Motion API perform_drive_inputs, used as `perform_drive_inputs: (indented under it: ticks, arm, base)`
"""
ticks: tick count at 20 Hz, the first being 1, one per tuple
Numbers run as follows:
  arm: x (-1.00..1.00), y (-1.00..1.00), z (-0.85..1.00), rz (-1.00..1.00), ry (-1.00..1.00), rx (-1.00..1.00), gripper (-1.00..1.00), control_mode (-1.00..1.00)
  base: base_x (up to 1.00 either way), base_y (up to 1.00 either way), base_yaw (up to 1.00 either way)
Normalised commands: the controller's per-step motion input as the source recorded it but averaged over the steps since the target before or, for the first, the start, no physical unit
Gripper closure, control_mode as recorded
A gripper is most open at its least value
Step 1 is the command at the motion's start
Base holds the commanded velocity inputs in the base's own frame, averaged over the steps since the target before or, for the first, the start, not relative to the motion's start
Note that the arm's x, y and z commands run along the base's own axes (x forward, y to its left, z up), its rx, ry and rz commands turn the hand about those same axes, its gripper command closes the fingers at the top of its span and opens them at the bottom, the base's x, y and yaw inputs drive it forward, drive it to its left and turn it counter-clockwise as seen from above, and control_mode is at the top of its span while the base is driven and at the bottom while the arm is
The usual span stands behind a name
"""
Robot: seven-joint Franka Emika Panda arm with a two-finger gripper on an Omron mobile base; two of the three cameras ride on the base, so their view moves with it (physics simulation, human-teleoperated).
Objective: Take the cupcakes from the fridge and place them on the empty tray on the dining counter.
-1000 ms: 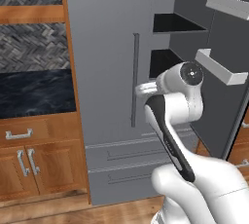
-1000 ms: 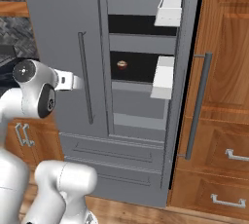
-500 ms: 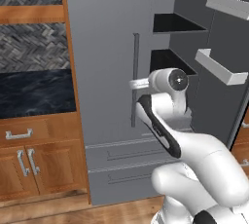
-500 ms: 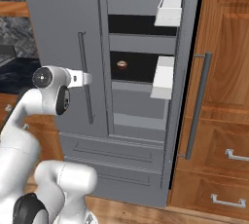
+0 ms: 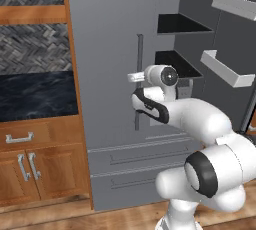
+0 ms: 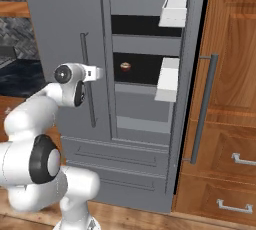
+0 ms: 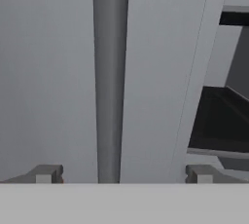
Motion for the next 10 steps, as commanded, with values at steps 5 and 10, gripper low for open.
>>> perform_drive_inputs:
  ticks: [5,10]
  arm:
    - [1.00,0.00,0.00,0.00,0.00,0.00,-1.00,-1.00]
    - [1.00,0.00,0.00,-0.01,0.00,0.00,-1.00,-1.00]
  base:
    - [0.00,0.00,0.00]
    - [0.00,0.00,0.00]
